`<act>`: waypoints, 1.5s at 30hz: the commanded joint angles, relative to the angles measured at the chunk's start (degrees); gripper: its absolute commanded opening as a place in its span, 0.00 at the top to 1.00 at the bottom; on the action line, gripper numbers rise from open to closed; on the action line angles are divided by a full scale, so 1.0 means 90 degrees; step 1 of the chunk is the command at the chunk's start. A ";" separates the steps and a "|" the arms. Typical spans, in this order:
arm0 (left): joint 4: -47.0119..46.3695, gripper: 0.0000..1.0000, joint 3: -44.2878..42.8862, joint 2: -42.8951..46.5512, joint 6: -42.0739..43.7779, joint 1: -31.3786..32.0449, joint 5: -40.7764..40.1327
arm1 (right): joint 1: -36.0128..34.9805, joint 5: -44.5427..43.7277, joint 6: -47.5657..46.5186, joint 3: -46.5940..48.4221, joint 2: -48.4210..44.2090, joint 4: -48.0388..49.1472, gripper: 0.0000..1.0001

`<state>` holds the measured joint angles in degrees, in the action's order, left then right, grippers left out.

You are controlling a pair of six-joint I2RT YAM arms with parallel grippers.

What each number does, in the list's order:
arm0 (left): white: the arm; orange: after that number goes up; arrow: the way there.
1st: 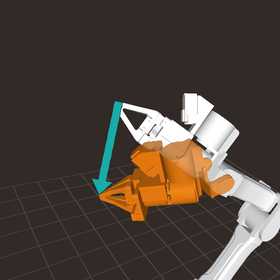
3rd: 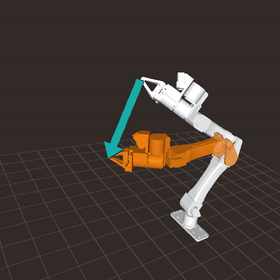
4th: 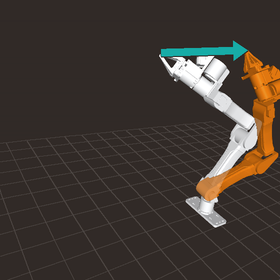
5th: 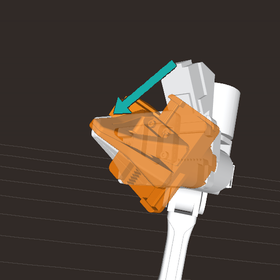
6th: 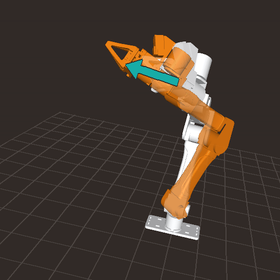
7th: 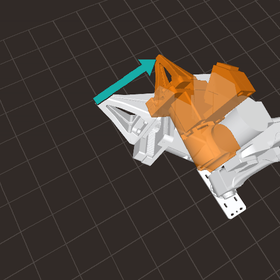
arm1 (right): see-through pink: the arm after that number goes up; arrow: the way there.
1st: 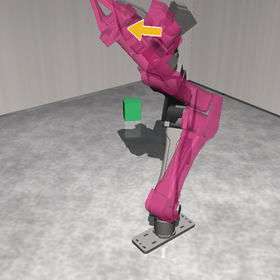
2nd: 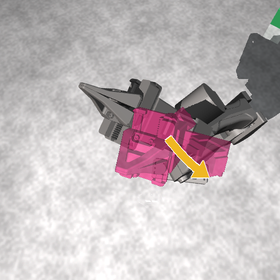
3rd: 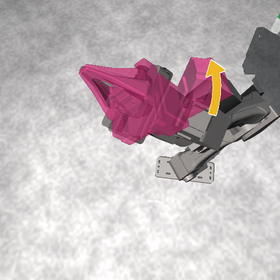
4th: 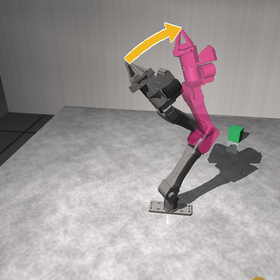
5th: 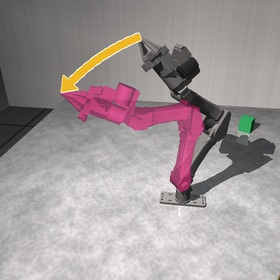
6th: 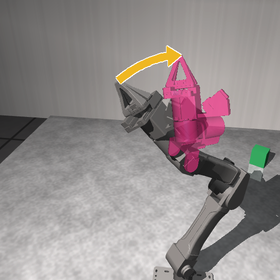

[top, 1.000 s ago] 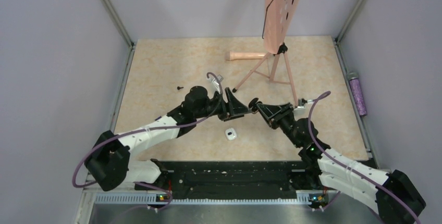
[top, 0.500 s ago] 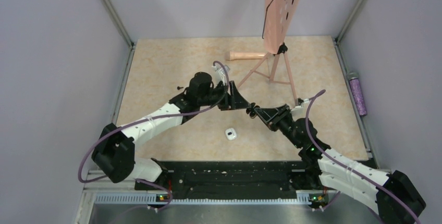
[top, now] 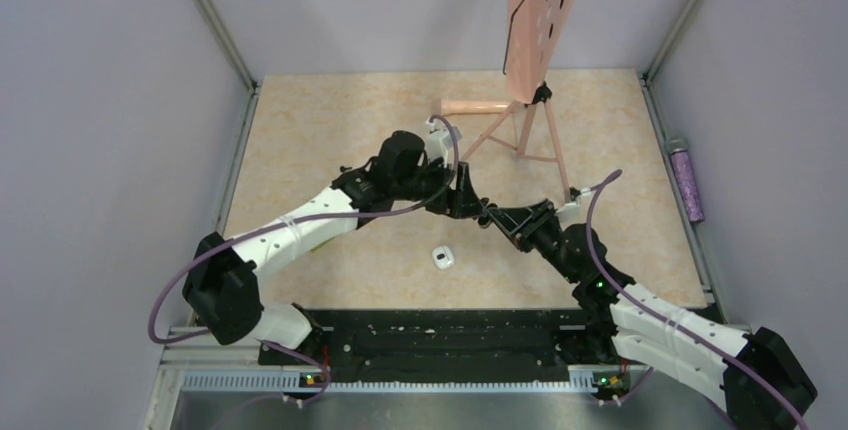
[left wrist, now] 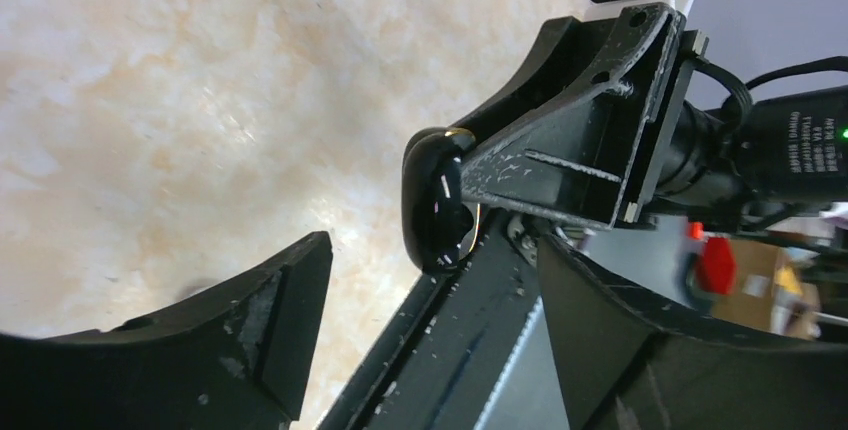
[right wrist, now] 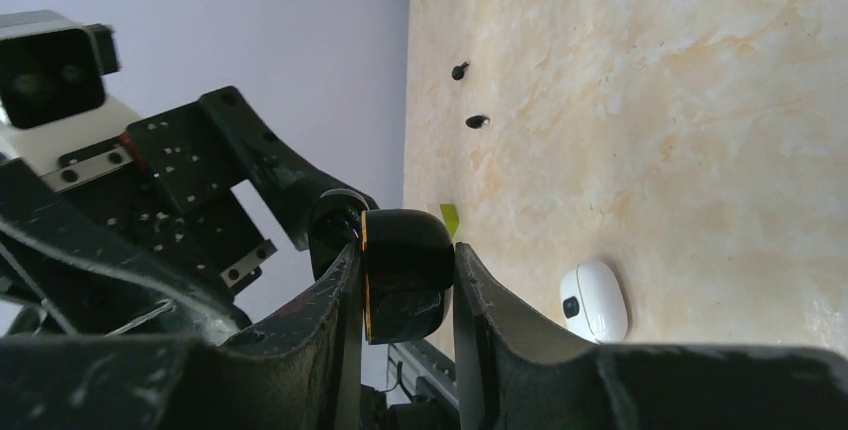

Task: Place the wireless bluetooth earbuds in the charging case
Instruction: Pass from the right arm to the left

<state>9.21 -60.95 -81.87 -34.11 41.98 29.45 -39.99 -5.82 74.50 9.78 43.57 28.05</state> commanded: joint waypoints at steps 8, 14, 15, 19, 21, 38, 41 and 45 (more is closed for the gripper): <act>0.1431 0.27 -0.1055 -0.0077 0.1549 0.0728 -0.1658 | 0.0049 0.0067 -0.0164 0.0563 0.0065 -0.0172 1.00; 0.1238 0.39 -0.0978 -0.0063 0.1497 0.0756 -0.1747 | 0.0051 0.0090 -0.0148 0.0552 0.0069 -0.0154 1.00; 0.1213 0.40 -0.0980 -0.0077 0.1495 0.0756 -0.1752 | 0.0044 0.0090 -0.0144 0.0546 0.0064 -0.0153 1.00; 0.1216 0.42 -0.1024 -0.0173 0.1482 0.0756 -0.1769 | 0.0049 0.0100 -0.0143 0.0541 0.0068 -0.0122 1.00; 0.1122 0.44 -0.0998 -0.0182 0.1457 0.0757 -0.1738 | 0.0050 0.0109 -0.0134 0.0543 0.0059 -0.0114 1.00; 0.0867 0.55 -0.1000 -0.0217 0.1223 0.0756 -0.1852 | 0.0048 0.0148 -0.0075 0.0464 0.0043 0.0025 1.00; 0.0800 0.57 -0.0981 -0.0234 0.1172 0.0756 -0.1813 | 0.0047 0.0153 -0.0091 0.0480 0.0055 0.0047 1.00; 0.0745 0.68 -0.0985 -0.0248 0.1153 0.0756 -0.1842 | 0.0047 0.0161 -0.0097 0.0491 0.0056 0.0028 1.00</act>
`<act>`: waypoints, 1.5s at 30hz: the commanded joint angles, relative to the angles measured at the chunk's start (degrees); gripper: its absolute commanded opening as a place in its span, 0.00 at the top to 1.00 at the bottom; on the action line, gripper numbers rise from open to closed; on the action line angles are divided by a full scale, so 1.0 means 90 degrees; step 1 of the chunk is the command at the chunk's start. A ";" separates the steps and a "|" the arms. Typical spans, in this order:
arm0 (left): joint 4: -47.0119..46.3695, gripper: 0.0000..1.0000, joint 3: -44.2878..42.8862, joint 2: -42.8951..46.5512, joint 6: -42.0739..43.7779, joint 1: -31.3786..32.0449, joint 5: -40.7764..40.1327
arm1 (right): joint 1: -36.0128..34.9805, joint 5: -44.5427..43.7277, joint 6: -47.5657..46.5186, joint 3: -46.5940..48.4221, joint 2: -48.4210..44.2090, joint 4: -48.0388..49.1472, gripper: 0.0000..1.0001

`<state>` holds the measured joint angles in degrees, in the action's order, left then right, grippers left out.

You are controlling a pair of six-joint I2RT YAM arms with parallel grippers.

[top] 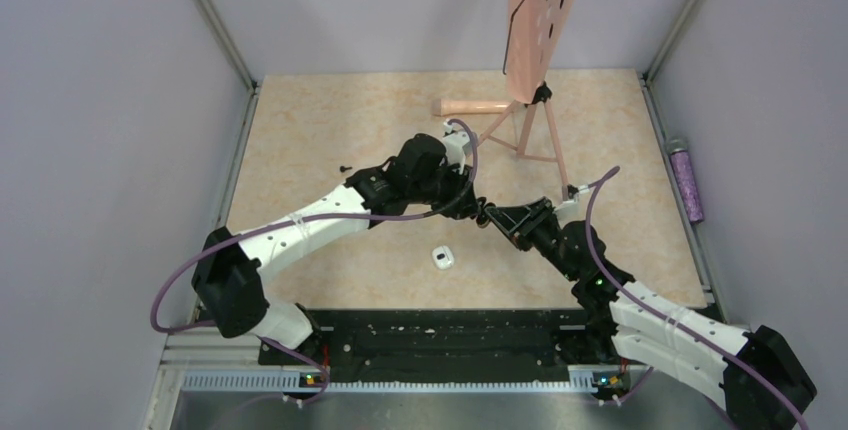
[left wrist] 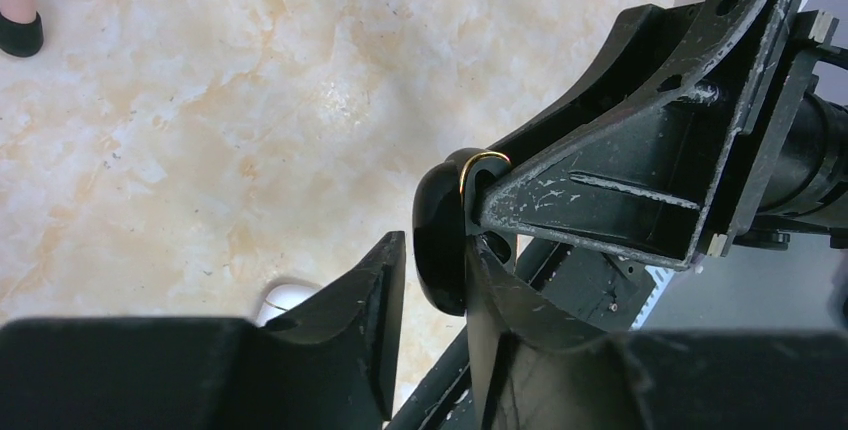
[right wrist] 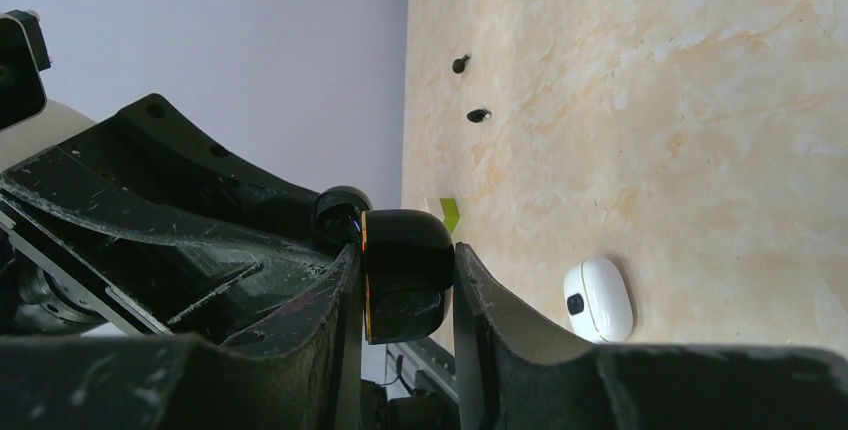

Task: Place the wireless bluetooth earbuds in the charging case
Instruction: Pass from the right arm to the left, then pass from the left arm to the right

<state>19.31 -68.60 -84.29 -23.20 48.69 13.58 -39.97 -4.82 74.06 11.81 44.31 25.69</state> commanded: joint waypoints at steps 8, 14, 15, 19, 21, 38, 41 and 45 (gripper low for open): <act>-0.0361 0.81 -0.0156 0.0020 -0.0056 0.0013 -0.0034 | 0.0051 0.0040 -0.0075 0.0325 -0.0022 0.0153 1.00; -0.0245 1.00 -0.0195 -0.0015 0.0044 0.0010 -0.0053 | 0.0050 -0.0035 -0.0230 0.0474 -0.0090 -0.0160 0.58; -0.0219 1.00 -0.0201 -0.0022 0.0082 0.0010 -0.0061 | 0.0051 -0.0068 -0.0294 0.0515 -0.0141 -0.0285 0.52; -0.0119 1.00 -0.0211 -0.0034 0.0358 0.0001 -0.0053 | 0.0053 -0.0218 -0.0673 0.0756 -0.0517 -0.0948 0.30; -0.0110 1.00 -0.0197 -0.0029 0.0540 -0.0007 -0.0018 | 0.0053 -0.0321 -0.0937 0.0923 -0.0761 -0.1402 0.22; 0.0402 1.00 -0.0166 0.0052 0.5281 -0.0056 0.1743 | 0.0066 -0.0144 -0.5482 0.1840 -0.2888 -0.3840 0.29; 0.1091 1.00 -0.0501 -0.0155 0.6250 -0.0065 0.2039 | 0.0066 0.0586 -0.6215 0.2132 -0.2454 -0.3868 0.31; 0.2024 1.00 -0.1040 -0.0439 0.7106 -0.0116 0.2616 | 0.0071 0.1865 -0.6775 0.2058 -0.1945 -0.3307 0.39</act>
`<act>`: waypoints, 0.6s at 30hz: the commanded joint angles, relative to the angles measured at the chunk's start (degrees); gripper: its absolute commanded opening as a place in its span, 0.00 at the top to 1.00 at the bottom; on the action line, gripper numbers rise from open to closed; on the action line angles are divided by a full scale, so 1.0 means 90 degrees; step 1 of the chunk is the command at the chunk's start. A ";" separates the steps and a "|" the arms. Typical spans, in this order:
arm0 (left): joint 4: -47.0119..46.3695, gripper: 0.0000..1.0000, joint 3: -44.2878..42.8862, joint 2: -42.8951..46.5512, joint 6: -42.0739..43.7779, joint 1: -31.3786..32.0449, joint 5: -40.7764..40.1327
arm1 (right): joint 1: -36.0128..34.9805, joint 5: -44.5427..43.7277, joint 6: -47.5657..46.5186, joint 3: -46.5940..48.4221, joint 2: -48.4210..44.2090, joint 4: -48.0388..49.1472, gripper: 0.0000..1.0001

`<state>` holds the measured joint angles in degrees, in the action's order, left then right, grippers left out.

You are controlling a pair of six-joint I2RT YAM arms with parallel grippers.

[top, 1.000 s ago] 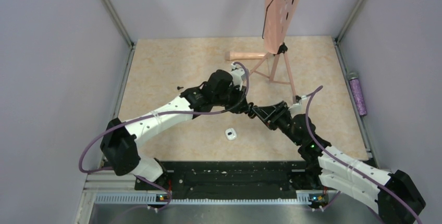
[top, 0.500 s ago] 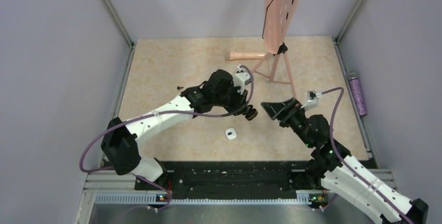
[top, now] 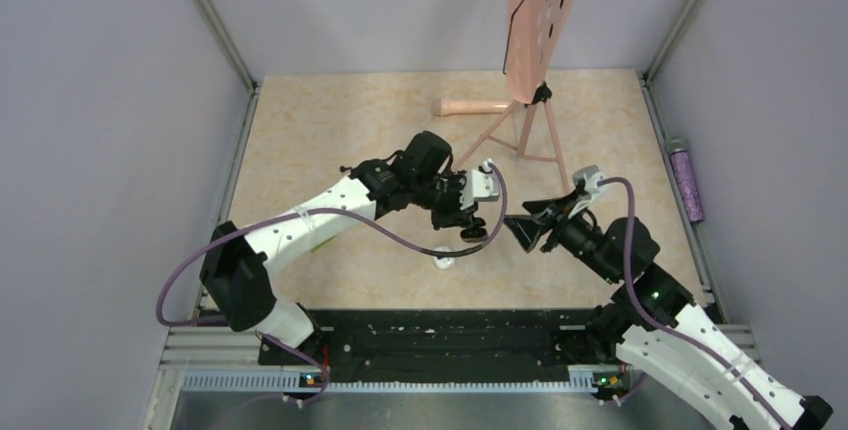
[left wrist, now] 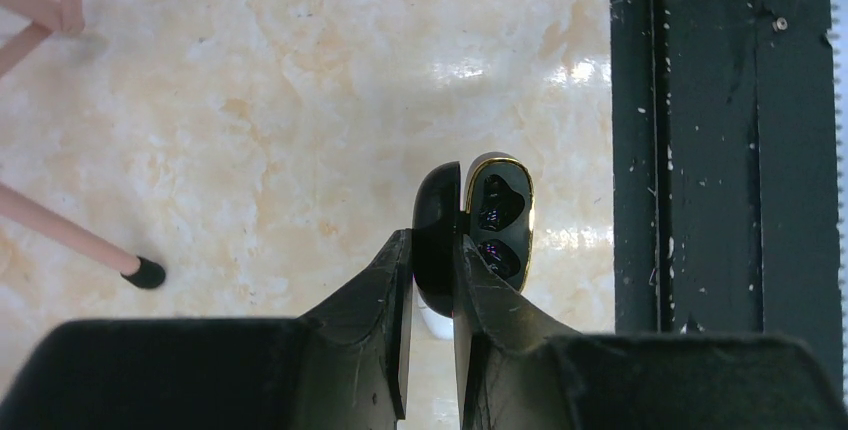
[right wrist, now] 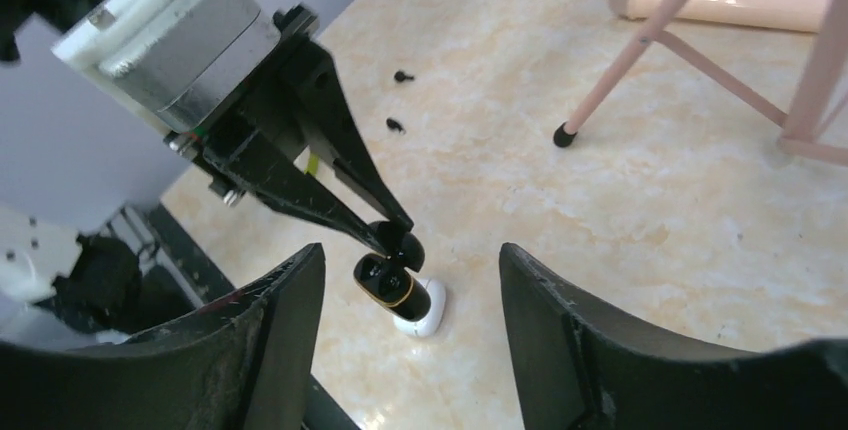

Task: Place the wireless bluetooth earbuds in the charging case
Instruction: Pass from the left arm to the right

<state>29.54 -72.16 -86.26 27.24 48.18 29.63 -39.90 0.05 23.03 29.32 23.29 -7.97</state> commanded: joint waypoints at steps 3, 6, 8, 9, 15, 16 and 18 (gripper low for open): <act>0.1432 1.00 -0.0973 -0.0398 0.1903 -0.0086 0.1104 | 0.0059 0.1714 -0.1285 -0.0178 0.0408 0.1066 0.42; 0.1743 1.00 -0.1124 -0.0487 0.2105 -0.0146 0.1488 | 0.0064 0.1893 -0.1516 -0.0302 0.0435 0.1169 0.42; 0.1851 1.00 -0.1189 -0.0501 0.2176 -0.0165 0.1646 | 0.0059 0.2068 -0.1576 -0.0391 0.0431 0.1270 0.42; 0.1875 1.00 -0.1203 -0.0503 0.2194 -0.0170 0.1703 | 0.0062 0.2090 -0.1584 -0.0439 0.0440 0.1304 0.42; 0.1894 1.00 -0.1213 -0.0506 0.2183 -0.0207 0.1908 | 0.0065 0.2308 -0.1385 -0.0602 0.0645 0.1677 0.44; 0.1898 1.00 -0.1216 -0.0512 0.2172 -0.0212 0.1941 | 0.0060 0.2346 -0.1333 -0.0626 0.0720 0.1784 0.45; 0.1899 1.00 -0.1231 -0.0526 0.2168 -0.0225 0.2013 | 0.0058 0.2420 -0.1232 -0.0676 0.0871 0.2012 0.45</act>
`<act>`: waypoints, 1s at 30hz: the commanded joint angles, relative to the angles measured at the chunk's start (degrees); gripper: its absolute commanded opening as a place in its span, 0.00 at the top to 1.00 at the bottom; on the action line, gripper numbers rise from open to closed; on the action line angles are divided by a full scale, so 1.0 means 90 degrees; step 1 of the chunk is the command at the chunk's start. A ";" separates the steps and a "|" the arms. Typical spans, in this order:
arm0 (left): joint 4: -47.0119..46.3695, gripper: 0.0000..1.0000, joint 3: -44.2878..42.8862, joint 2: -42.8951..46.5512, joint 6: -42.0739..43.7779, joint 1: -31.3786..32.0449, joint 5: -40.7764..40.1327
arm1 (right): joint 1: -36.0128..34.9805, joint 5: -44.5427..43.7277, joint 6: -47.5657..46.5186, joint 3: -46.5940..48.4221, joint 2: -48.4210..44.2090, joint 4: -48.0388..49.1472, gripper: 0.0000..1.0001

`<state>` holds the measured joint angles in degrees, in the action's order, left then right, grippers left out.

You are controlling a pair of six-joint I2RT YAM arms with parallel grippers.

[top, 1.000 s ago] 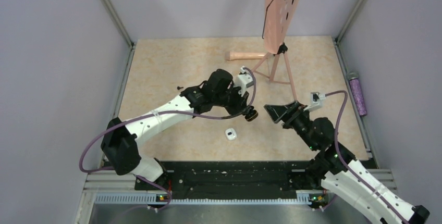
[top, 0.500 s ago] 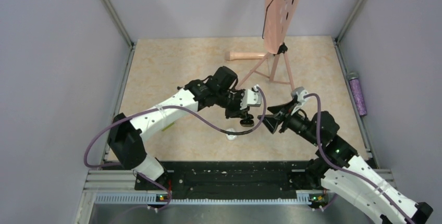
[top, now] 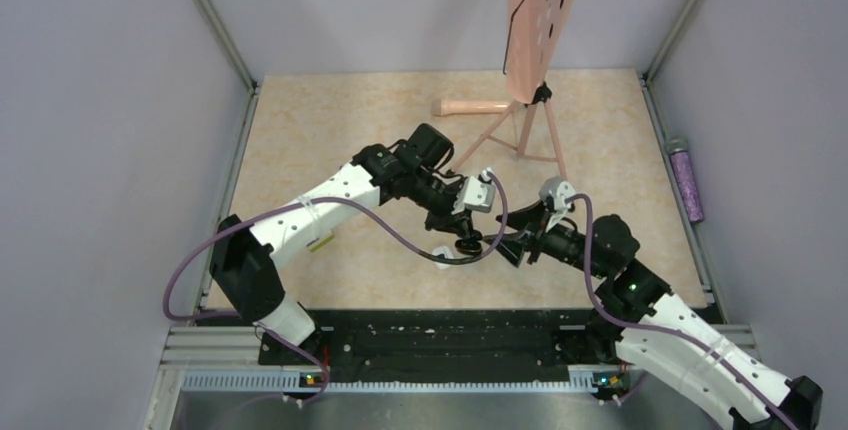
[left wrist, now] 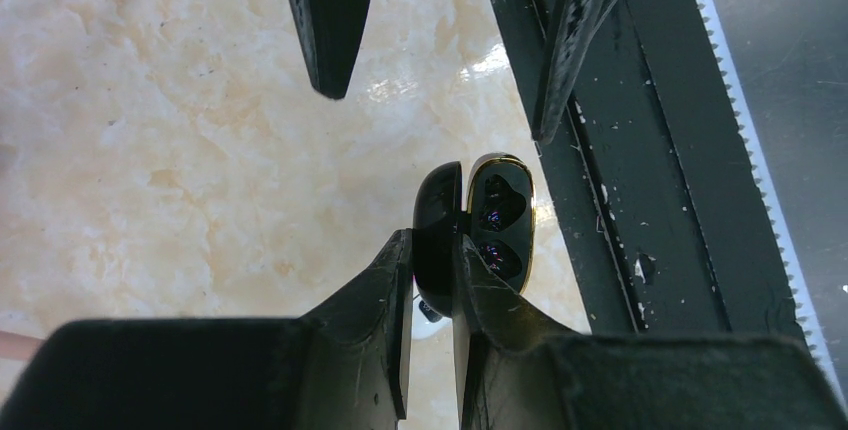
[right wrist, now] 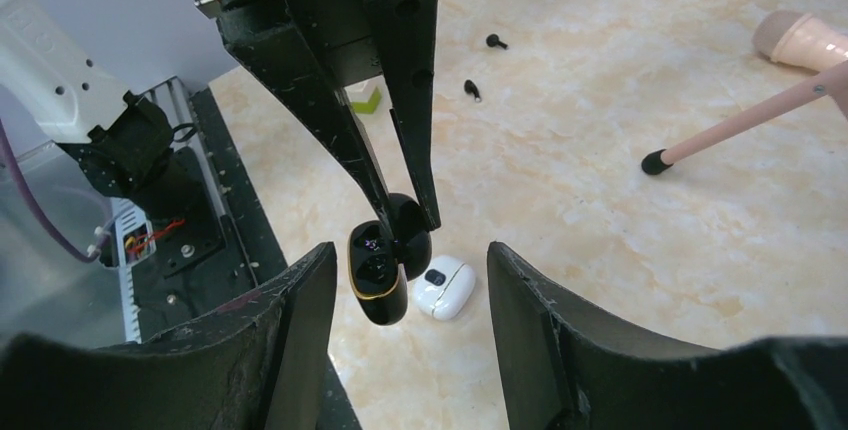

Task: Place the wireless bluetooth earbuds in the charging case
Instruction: Pass from the left arm to the right

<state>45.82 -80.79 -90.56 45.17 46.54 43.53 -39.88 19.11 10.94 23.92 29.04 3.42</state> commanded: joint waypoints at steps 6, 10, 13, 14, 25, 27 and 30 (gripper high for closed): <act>0.0101 1.00 -0.0335 -0.0118 0.0128 -0.0073 0.0570 | 0.0056 0.0519 0.0283 -0.0065 0.0721 0.1214 0.47; 0.0138 1.00 -0.0369 -0.0128 0.0122 -0.0098 0.0608 | 0.0058 0.0556 0.0334 -0.0058 0.0930 0.1307 0.51; 0.0167 1.00 -0.0359 -0.0116 0.0141 -0.0114 0.0621 | 0.0056 0.0531 0.0366 -0.0079 0.0967 0.1301 0.54; 0.0172 1.00 -0.0359 -0.0115 0.0154 -0.0117 0.0636 | 0.0058 0.0510 0.0388 -0.0093 0.0965 0.1317 0.55; 0.0183 1.00 -0.0388 -0.0123 0.0191 -0.0151 0.0764 | 0.0061 0.0603 0.0565 -0.0131 0.1233 0.1457 0.68; 0.0191 1.00 -0.0388 -0.0123 0.0199 -0.0147 0.0773 | 0.0053 0.0602 0.0564 -0.0119 0.1279 0.1428 0.68; 0.0196 1.00 -0.0379 -0.0120 0.0204 -0.0158 0.0796 | 0.0062 0.0602 0.0568 -0.0120 0.1329 0.1424 0.69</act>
<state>47.27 -81.76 -91.68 45.60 45.43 48.05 -39.88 23.70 15.70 22.79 40.56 13.74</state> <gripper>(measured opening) 0.220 0.317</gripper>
